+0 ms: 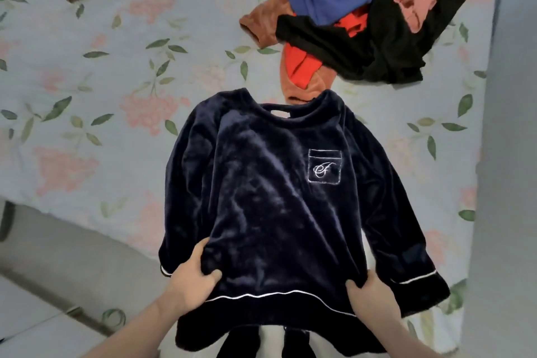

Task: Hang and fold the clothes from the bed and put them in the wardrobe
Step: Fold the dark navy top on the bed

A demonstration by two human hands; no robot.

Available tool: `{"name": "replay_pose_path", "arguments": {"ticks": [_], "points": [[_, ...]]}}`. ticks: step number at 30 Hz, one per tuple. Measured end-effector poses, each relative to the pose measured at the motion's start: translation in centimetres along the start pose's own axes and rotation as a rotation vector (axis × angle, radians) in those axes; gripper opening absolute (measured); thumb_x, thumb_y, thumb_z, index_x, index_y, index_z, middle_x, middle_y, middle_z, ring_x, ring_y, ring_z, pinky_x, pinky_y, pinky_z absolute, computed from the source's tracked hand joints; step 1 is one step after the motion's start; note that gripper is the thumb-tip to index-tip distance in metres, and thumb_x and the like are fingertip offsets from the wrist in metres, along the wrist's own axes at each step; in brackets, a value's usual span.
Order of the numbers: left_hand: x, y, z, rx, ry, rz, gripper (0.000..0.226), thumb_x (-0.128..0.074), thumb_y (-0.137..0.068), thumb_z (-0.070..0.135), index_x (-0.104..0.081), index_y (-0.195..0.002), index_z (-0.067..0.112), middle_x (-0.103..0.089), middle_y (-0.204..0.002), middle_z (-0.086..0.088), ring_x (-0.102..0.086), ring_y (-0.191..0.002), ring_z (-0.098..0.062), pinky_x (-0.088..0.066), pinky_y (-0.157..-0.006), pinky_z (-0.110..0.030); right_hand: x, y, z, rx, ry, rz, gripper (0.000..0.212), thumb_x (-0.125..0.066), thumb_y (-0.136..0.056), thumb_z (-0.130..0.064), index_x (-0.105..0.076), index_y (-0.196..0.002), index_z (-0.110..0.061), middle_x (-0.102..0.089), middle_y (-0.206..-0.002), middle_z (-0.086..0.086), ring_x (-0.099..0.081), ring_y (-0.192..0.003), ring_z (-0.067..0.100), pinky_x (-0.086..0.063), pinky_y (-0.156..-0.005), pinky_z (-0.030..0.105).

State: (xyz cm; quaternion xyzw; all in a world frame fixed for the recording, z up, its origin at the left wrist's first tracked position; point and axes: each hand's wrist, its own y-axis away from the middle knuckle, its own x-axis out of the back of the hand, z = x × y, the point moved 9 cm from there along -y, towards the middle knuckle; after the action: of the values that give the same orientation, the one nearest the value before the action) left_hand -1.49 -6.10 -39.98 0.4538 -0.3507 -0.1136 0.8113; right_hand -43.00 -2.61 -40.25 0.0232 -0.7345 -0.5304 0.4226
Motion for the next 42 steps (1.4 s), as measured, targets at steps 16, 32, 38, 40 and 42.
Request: {"name": "replay_pose_path", "arguments": {"ticks": [16, 32, 38, 40, 42], "points": [[8.6, -4.4, -6.2, 0.219, -0.03, 0.258, 0.052, -0.075, -0.084, 0.043, -0.047, -0.119, 0.017, -0.066, -0.116, -0.008, -0.064, -0.1, -0.031, -0.052, -0.09, -0.039, -6.8, 1.2, -12.0, 0.401, 0.267, -0.182, 0.093, -0.069, -0.09, -0.04, -0.01, -0.162, -0.036, 0.007, -0.17, -0.002, 0.001, -0.155, 0.035, -0.029, -0.12, 0.04], [11.9, 9.0, 13.5, -0.564, 0.169, 0.349, 0.051, -0.051, -0.09, 0.033, -0.052, -0.139, 0.045, -0.07, -0.118, 0.021, -0.066, -0.107, -0.003, -0.053, -0.089, -0.033, -6.6, -1.1, -11.6, 0.381, 0.319, -0.421, 0.096, -0.074, -0.086, -0.043, -0.014, -0.161, -0.04, 0.011, -0.17, -0.006, 0.003, -0.157, 0.03, -0.014, -0.127, 0.039], [-1.8, 3.6, 10.7, -0.441, -0.397, -0.023, 0.065, -0.046, -0.099, 0.037, -0.016, -0.156, 0.038, -0.068, -0.113, 0.006, -0.066, -0.093, -0.017, -0.053, -0.083, -0.036, -6.8, -1.4, -10.9, 0.408, 0.256, -0.435, 0.092, -0.073, -0.089, -0.041, -0.015, -0.161, -0.04, 0.013, -0.169, -0.009, 0.008, -0.157, 0.028, -0.009, -0.127, 0.041], [-4.2, 1.5, 7.4, -0.29, -0.519, -0.14, 0.054, -0.045, -0.098, 0.031, -0.028, -0.149, 0.03, -0.067, -0.117, -0.001, -0.065, -0.103, -0.026, -0.052, -0.087, -0.039, -6.9, -1.3, -10.8, 0.413, 0.222, -0.445, 0.09, -0.071, -0.09, -0.04, -0.016, -0.161, -0.04, 0.013, -0.169, -0.01, 0.011, -0.157, 0.027, -0.007, -0.127, 0.041], [-4.4, 0.3, 5.1, -0.207, -0.539, -0.149, 0.055, -0.047, -0.096, 0.031, -0.028, -0.148, 0.03, -0.064, -0.121, -0.002, -0.063, -0.109, -0.027, -0.05, -0.09, -0.037, -6.9, -1.3, -10.7, 0.42, 0.189, -0.46, 0.087, -0.07, -0.091, -0.038, -0.017, -0.16, -0.04, 0.013, -0.169, -0.011, 0.012, -0.157, 0.026, -0.006, -0.126, 0.041]]}}
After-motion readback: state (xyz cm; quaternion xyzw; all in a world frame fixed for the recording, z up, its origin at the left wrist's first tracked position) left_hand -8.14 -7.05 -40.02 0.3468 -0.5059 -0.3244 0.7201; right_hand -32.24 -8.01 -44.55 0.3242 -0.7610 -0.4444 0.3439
